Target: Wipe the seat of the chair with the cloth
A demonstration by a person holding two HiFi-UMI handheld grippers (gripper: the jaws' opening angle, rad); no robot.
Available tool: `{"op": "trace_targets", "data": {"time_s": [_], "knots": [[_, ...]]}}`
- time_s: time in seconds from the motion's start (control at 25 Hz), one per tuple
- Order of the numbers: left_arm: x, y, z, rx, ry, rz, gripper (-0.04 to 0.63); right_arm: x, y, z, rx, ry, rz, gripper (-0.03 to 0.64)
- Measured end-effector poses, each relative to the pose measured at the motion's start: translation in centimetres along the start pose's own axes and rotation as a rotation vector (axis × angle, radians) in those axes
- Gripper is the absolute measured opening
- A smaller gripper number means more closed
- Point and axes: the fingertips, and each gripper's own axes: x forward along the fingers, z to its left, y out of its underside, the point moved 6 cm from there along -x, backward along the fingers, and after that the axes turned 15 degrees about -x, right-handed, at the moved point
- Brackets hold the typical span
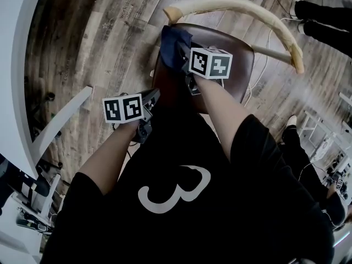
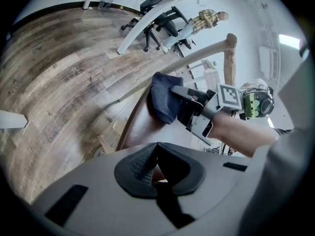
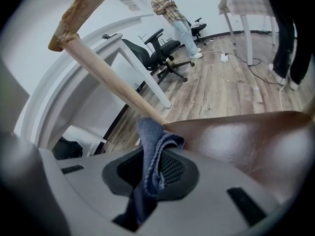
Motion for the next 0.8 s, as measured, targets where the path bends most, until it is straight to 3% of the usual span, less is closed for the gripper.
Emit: {"op": "trace_targets", "data": {"time_s": [0.16, 0.32, 0.48, 0.8], "knots": [[0.2, -0.2, 0.1, 0.001, -0.007, 0.000, 0.012, 0.0, -0.1, -0.3, -0.015, 0.008, -0.002, 0.054], [0.6, -0.3, -0.2, 0.009, -0.007, 0.012, 0.012, -0.7, 0.3, -1.6, 0.058, 0.038, -0.014, 0.054], [1.0, -0.7, -0.4, 0.018, -0.015, 0.024, 0.012, -1.3, 0.4, -2.5, 0.043, 0.060, -0.025, 0.054], [1.8, -1.3, -0.7, 0.056, -0.048, 0.056, 0.012, -3.9, 1.4, -5.3, 0.109, 0.143, -0.052, 0.054]]}}
